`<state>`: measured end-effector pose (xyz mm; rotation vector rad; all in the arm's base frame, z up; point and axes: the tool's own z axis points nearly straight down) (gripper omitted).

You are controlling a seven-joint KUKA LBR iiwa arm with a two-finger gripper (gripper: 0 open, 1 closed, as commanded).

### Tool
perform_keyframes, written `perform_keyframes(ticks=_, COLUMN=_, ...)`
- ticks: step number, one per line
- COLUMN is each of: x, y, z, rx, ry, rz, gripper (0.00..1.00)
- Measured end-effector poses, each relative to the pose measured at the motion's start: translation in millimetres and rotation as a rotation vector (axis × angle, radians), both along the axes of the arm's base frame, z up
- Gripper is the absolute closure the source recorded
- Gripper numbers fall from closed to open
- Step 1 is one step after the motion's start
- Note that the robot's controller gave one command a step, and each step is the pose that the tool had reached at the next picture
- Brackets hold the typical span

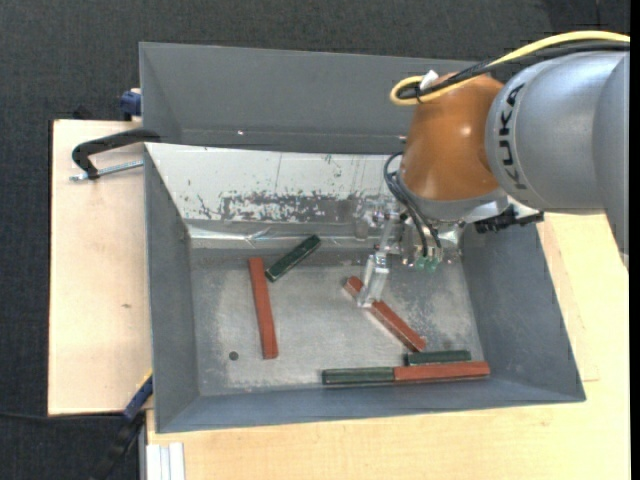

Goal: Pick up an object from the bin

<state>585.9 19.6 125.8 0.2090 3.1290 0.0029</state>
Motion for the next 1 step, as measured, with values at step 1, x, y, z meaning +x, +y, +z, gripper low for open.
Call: perform_keyframes(ticks=1, x=-6.7, y=-7.4, z=-55.0, rx=0.0, ry=0.005, rz=-0.07, gripper=1.0)
